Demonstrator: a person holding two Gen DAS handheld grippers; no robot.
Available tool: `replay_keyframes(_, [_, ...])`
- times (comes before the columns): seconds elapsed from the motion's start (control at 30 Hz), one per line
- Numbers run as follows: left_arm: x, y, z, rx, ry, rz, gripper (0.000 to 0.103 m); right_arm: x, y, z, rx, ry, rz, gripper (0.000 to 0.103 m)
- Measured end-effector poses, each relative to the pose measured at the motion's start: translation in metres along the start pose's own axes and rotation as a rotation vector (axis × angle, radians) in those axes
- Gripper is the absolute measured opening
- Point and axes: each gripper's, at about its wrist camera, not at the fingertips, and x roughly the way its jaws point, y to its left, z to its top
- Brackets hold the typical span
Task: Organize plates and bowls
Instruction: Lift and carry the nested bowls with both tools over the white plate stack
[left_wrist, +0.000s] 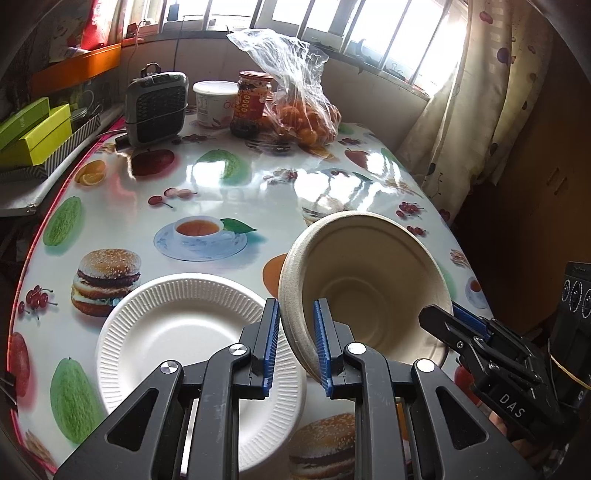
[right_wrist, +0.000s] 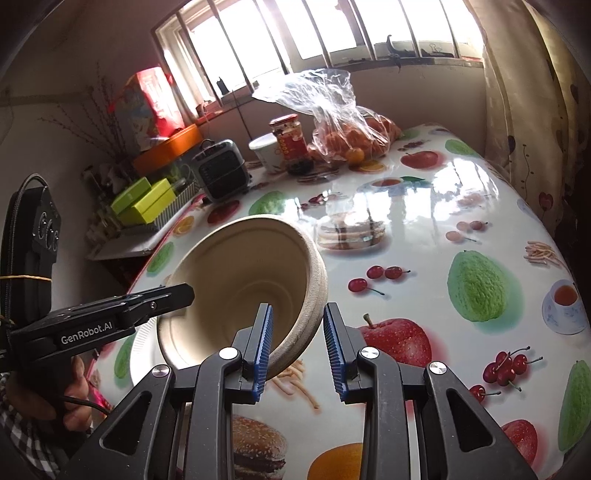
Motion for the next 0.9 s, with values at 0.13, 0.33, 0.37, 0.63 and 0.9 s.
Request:
replay_keyframes(0.13, [-0.007,0.011,-0.006,-0.018,-0.006,0.022,0.020,0.003,0.012,-0.002,-0.017,0.006,0.022,0.028])
replay_keyframes(0.33, [-0.017,0.027,-0.015,-0.049,-0.017,0.043,0.020,0.009,0.029,-0.008,-0.041,0.022,0.049,0.028])
replay_keyframes(0.37, [-0.018,0.029,-0.016,-0.053,-0.019,0.047,0.020,0.011,0.032,-0.008,-0.045,0.025,0.052,0.028])
replay_keyframes(0.63, [-0.031,0.051,-0.027,-0.095,-0.035,0.070,0.020,0.021,0.054,-0.012,-0.085,0.046,0.083,0.028])
replay_keyframes(0.9, [-0.039,0.074,-0.037,-0.137,-0.040,0.096,0.020,0.036,0.073,-0.017,-0.107,0.079,0.119,0.028])
